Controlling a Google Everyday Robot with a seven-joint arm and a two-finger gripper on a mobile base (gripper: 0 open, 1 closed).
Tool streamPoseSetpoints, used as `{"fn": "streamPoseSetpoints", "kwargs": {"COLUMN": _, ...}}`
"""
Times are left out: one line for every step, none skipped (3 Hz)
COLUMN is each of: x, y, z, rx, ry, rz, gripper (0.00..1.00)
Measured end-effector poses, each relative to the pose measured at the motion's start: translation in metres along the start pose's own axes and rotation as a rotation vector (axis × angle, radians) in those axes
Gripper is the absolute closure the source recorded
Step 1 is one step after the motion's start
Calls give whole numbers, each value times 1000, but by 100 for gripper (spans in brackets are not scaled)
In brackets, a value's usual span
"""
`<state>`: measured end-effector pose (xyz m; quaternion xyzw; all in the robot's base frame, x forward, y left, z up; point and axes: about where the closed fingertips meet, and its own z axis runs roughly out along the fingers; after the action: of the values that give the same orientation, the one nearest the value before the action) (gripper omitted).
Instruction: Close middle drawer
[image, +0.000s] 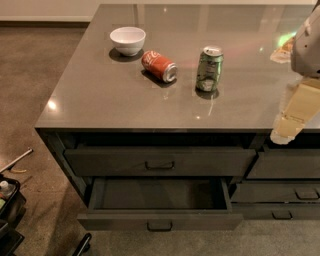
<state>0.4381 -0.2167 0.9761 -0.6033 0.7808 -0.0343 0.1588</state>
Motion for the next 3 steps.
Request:
{"fn": "streamPoseSetpoints", "kwargs": {"x": 0, "y": 0, "z": 0, "rx": 0, "ry": 0, "rz": 0, "gripper": 0}}
{"fn": "streamPoseSetpoints", "kwargs": {"x": 8, "y": 15, "z": 18, "rx": -1, "ry": -48, "rz": 20, "gripper": 0}}
{"fn": "streamPoseSetpoints", "kwargs": {"x": 19, "y": 55, "z": 56, "rx": -16, "ry": -174, "rz": 51, "gripper": 0}}
